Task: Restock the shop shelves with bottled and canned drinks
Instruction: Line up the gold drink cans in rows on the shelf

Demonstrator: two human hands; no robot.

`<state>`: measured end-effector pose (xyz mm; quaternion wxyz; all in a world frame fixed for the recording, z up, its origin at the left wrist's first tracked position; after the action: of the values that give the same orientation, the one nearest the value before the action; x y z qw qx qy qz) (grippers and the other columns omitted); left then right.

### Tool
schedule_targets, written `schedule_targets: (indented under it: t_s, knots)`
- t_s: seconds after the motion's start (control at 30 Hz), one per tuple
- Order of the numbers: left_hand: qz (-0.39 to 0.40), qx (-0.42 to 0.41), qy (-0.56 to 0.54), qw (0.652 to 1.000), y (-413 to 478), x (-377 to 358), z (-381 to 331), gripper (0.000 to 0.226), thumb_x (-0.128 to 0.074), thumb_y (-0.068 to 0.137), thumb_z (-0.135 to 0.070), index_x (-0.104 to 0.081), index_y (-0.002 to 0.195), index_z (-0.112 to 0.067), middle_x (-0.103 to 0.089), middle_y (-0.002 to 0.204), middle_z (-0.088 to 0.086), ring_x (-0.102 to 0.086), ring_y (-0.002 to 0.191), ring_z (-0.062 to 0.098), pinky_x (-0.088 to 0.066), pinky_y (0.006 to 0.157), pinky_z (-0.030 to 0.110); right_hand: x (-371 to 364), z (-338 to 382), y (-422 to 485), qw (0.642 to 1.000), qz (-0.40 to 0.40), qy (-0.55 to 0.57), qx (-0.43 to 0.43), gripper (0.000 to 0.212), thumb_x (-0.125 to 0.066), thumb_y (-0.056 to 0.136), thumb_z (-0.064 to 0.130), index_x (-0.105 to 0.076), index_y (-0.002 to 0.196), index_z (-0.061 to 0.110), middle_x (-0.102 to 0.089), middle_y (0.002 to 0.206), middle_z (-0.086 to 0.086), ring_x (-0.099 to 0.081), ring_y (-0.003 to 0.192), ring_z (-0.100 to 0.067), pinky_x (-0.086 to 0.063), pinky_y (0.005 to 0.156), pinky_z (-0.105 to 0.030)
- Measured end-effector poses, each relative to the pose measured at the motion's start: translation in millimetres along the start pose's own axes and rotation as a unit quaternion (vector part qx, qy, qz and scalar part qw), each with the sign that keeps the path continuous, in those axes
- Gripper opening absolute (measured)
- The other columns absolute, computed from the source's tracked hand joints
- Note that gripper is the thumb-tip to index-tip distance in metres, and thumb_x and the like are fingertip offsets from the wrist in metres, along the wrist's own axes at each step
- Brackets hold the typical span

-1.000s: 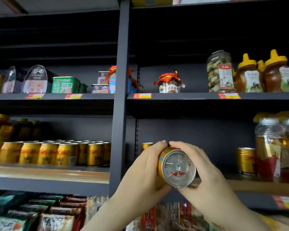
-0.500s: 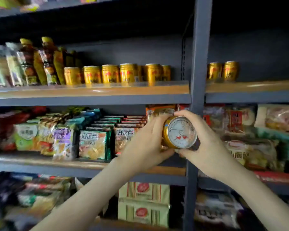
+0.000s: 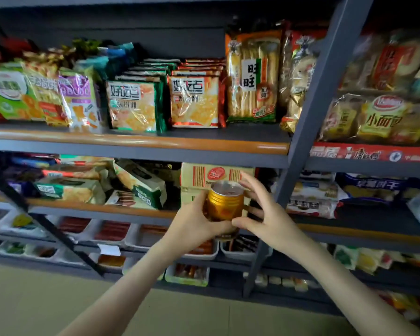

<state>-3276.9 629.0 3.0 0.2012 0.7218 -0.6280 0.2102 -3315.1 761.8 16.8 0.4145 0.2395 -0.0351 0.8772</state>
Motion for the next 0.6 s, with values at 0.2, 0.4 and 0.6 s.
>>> schedule_targets:
  t_s: [0.2, 0.4, 0.6]
  knots:
    - [0.035, 0.307, -0.396, 0.865, -35, -60, 63, 0.047, -0.070, 0.077, -0.049, -0.059, 0.108, -0.016, -0.072, 0.101, 0.010, -0.068, 0.098, 0.026, -0.057, 0.080, 0.044, -49, -48, -29, 0.983, 0.175, -0.047, -0.040, 0.100, -0.081, 0.073, 0.042, -0.009, 0.141, 0.059, 0.000, 0.152, 0.036, -0.004, 0.140, 0.015, -0.017, 0.117, -0.021]
    - [0.047, 0.317, -0.456, 0.830, -43, -74, 63, 0.016, -0.052, 0.094, -0.043, -0.058, 0.092, -0.028, -0.074, 0.085, 0.001, -0.065, 0.099, 0.028, -0.054, 0.072, 0.043, -64, -58, -22, 0.991, 0.078, -0.108, 0.015, 0.095, -0.082, 0.076, 0.021, -0.015, 0.134, 0.053, -0.002, 0.148, 0.036, -0.006, 0.140, 0.015, -0.013, 0.113, -0.009]
    - [0.142, 0.350, -0.315, 0.871, -52, -63, 81, 0.058, -0.034, 0.085, -0.072, -0.059, 0.109, -0.025, -0.070, 0.112, 0.015, -0.069, 0.096, 0.025, -0.053, 0.092, 0.040, -72, -49, -14, 0.995, 0.077, -0.041, 0.045, 0.087, -0.083, 0.074, 0.029, -0.025, 0.137, 0.046, -0.014, 0.149, 0.041, -0.011, 0.143, 0.009, -0.016, 0.112, -0.009]
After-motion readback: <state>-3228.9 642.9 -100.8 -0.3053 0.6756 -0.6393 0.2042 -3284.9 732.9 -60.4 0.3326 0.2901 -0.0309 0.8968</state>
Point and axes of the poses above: each hand's wrist, its own y-axis towards the middle knuckle, its own x-axis out of the back of the hand, z = x × y, the point moved 9 cm from there along y, towards the middle knuckle
